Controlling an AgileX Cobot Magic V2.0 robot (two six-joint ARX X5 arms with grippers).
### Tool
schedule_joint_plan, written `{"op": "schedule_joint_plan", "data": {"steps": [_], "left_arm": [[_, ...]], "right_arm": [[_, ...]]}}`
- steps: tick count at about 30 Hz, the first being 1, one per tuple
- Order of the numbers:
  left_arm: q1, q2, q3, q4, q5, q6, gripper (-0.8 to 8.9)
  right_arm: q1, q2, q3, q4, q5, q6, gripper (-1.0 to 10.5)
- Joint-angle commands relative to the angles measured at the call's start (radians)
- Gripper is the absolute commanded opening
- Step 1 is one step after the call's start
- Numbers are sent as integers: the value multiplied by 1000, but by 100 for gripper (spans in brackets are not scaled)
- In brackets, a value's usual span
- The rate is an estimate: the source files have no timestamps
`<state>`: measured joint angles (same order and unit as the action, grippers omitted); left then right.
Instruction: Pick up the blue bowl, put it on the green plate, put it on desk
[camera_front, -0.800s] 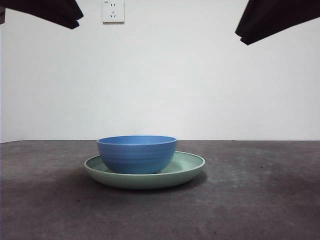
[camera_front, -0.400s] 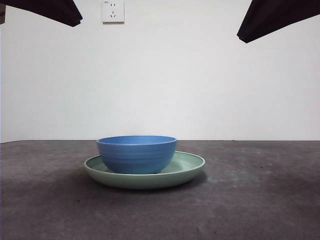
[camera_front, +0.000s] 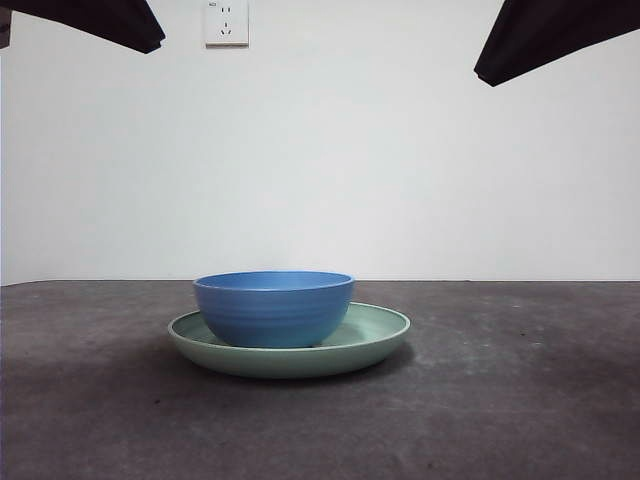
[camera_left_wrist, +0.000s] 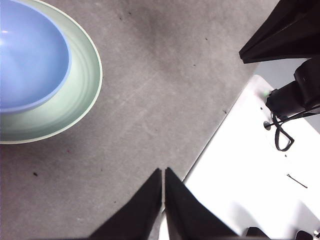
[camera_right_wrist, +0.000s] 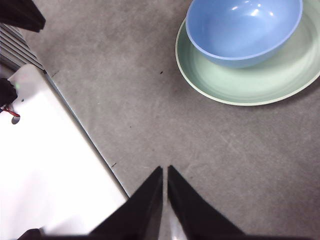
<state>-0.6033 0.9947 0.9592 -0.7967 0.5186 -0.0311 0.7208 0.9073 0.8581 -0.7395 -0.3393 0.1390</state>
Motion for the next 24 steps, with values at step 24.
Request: {"op": "schedule_joint_plan", "data": {"steps": [24], "left_arm": [[589,-696,-419,662,-410,177,9]], "right_arm": [[10,5,2,6,0,9,8]]}}
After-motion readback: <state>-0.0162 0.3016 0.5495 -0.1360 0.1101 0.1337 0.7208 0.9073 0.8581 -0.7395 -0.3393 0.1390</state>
